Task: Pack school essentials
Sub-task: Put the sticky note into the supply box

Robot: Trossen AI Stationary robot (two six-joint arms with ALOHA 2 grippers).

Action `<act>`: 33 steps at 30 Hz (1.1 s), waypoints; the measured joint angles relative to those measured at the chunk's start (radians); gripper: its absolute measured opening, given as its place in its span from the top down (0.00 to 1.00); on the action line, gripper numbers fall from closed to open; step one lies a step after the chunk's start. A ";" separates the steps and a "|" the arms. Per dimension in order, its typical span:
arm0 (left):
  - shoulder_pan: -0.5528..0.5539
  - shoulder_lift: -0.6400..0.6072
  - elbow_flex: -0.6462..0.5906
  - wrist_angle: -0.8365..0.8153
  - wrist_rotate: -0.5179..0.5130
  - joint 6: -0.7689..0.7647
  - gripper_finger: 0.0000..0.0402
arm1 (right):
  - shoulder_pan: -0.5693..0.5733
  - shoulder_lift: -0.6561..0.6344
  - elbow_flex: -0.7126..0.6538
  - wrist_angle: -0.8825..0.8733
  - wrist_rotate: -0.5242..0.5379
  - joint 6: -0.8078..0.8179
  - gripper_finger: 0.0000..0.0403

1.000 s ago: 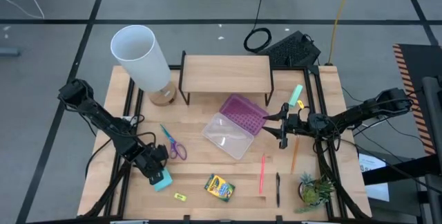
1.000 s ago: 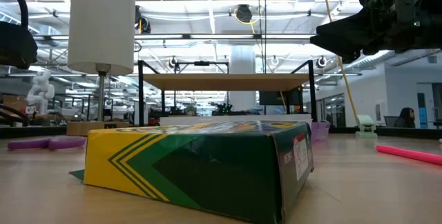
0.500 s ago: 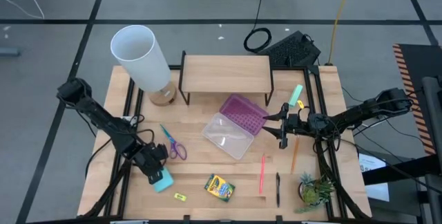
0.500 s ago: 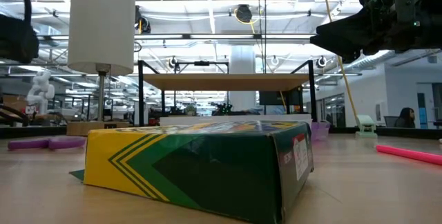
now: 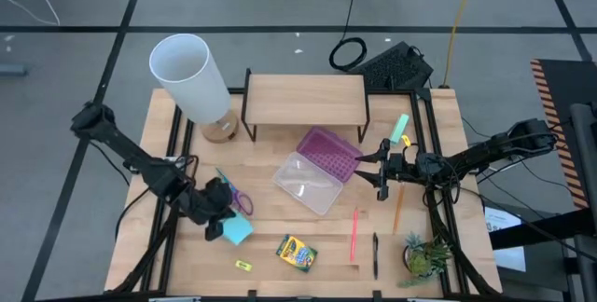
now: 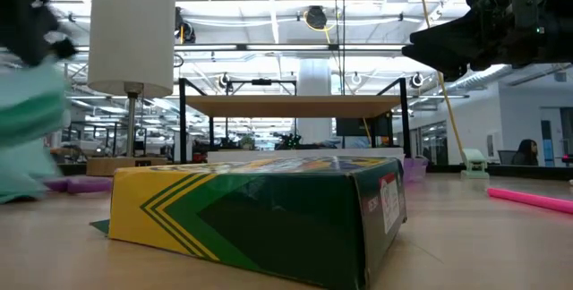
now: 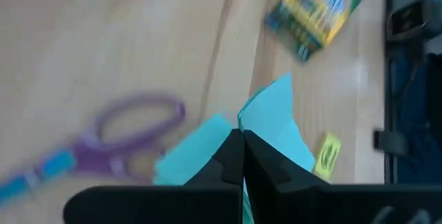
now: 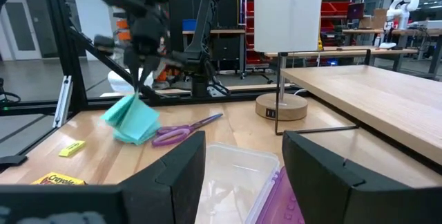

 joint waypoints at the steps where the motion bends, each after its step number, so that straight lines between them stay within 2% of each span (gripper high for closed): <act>1: 0.014 0.000 0.016 0.001 -0.012 0.042 1.00 | 0.000 0.000 0.000 0.000 0.000 0.000 0.54; 4: 0.066 0.000 0.055 0.002 -0.028 0.142 1.00 | 0.000 0.000 0.000 0.000 0.000 0.000 0.54; 7: 0.113 0.000 0.064 -0.001 -0.008 0.158 1.00 | 0.000 0.000 0.000 -0.001 0.000 0.000 0.54; 12: 0.114 0.000 0.041 -0.092 0.083 0.007 1.00 | 0.000 0.000 0.000 -0.009 0.000 0.000 0.54; 17: 0.070 0.000 0.033 -0.175 0.079 -0.084 1.00 | 0.000 0.000 0.000 -0.054 0.000 0.021 0.54; 22: 0.077 0.000 0.039 -0.121 0.019 -0.005 1.00 | 0.000 0.000 0.000 -0.055 0.000 0.045 0.54; 25: 0.090 0.000 0.063 -0.102 0.017 0.032 1.00 | 0.000 0.000 0.000 -0.051 0.000 0.045 0.54; 33: 0.119 0.001 0.229 -0.130 -0.052 0.237 1.00 | 0.000 0.000 0.000 -0.040 0.000 0.045 0.54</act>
